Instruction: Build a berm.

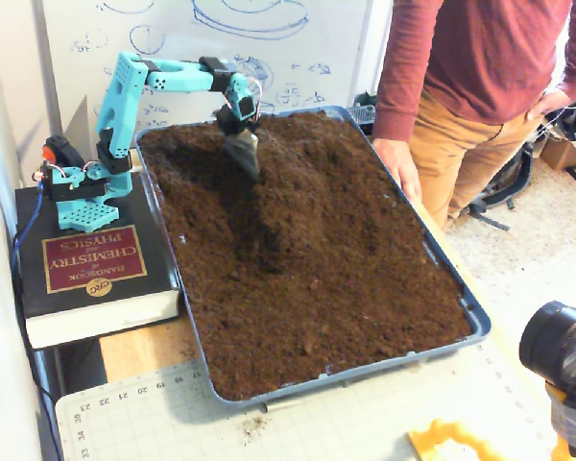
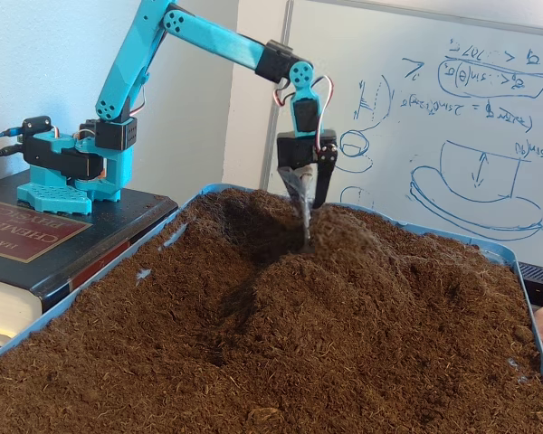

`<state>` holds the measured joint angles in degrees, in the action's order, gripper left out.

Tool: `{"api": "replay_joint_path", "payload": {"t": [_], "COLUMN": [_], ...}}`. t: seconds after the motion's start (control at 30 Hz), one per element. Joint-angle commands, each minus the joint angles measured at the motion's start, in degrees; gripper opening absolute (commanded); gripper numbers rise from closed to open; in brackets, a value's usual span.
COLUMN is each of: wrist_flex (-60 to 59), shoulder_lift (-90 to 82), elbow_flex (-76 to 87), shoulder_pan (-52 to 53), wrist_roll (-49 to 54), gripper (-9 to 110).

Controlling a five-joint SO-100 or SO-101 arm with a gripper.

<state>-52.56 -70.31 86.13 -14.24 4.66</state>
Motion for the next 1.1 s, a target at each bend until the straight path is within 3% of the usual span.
{"api": "replay_joint_path", "payload": {"t": [0.0,0.33,0.77,1.07], "wrist_flex": [-0.18,-0.18,-0.7,-17.14], "shoulder_lift": [-5.19,-5.45,-12.22,-30.15], "elbow_flex": [-5.89,-6.42,-4.13,10.55], "shoulder_pan": [0.7,-0.18,-13.36,-17.58], "wrist_roll": [-1.23,-14.41,-29.44,-29.53], "gripper": [0,0,0,0]}}
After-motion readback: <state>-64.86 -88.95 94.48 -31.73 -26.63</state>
